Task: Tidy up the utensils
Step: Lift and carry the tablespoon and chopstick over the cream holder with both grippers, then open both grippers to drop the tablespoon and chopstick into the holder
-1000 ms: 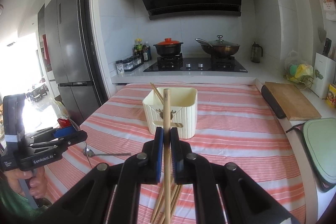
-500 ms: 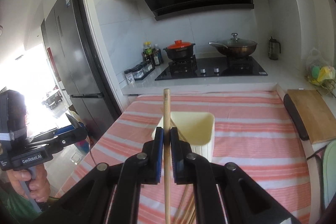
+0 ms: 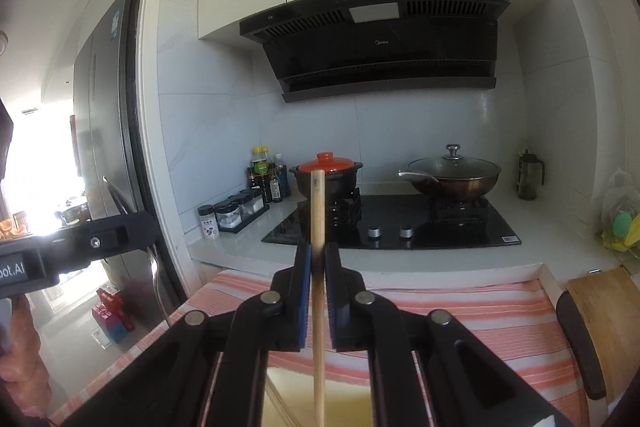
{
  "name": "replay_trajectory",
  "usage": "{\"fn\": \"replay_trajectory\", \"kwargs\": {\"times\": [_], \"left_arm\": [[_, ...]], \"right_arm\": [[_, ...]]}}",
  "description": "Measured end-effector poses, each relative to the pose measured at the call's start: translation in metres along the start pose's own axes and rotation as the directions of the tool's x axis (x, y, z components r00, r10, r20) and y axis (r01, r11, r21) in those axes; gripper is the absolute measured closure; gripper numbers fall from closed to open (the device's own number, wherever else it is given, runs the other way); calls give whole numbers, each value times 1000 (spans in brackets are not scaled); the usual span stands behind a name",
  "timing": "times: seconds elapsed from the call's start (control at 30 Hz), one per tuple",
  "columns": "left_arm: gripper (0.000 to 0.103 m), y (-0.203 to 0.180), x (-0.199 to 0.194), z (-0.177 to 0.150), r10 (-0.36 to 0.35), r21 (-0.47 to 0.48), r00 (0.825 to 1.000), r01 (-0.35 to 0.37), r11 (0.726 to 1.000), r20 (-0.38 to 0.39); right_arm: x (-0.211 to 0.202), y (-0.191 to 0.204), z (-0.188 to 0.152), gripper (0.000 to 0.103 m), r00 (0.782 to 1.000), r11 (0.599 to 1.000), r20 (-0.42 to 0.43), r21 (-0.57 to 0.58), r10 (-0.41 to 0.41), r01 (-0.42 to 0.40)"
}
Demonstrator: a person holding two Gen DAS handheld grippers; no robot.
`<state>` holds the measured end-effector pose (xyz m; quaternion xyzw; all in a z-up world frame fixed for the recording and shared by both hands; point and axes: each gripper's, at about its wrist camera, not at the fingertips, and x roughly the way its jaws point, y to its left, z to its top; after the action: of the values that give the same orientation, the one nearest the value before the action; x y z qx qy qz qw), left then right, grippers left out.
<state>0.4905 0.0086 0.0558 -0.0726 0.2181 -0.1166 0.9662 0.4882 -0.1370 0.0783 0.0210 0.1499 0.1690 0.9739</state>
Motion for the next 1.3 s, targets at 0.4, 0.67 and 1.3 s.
{"fn": "replay_trajectory", "kwargs": {"times": [0.4, 0.67, 1.3], "left_arm": [[58, 7, 89, -88, 21, -23, 953, -29, 999, -302], [32, 21, -30, -83, -31, -29, 972, 24, 999, -235], [17, 45, -223, -298, 57, -123, 934, -107, 987, -353]], "right_arm": [[42, -27, -88, 95, 948, 1000, -317, -6, -4, 2], [-32, -37, -77, 64, 949, 998, -316, 60, -10, 31], [-303, 12, -266, 53, 902, 973, -413, 124, -126, 193]]}}
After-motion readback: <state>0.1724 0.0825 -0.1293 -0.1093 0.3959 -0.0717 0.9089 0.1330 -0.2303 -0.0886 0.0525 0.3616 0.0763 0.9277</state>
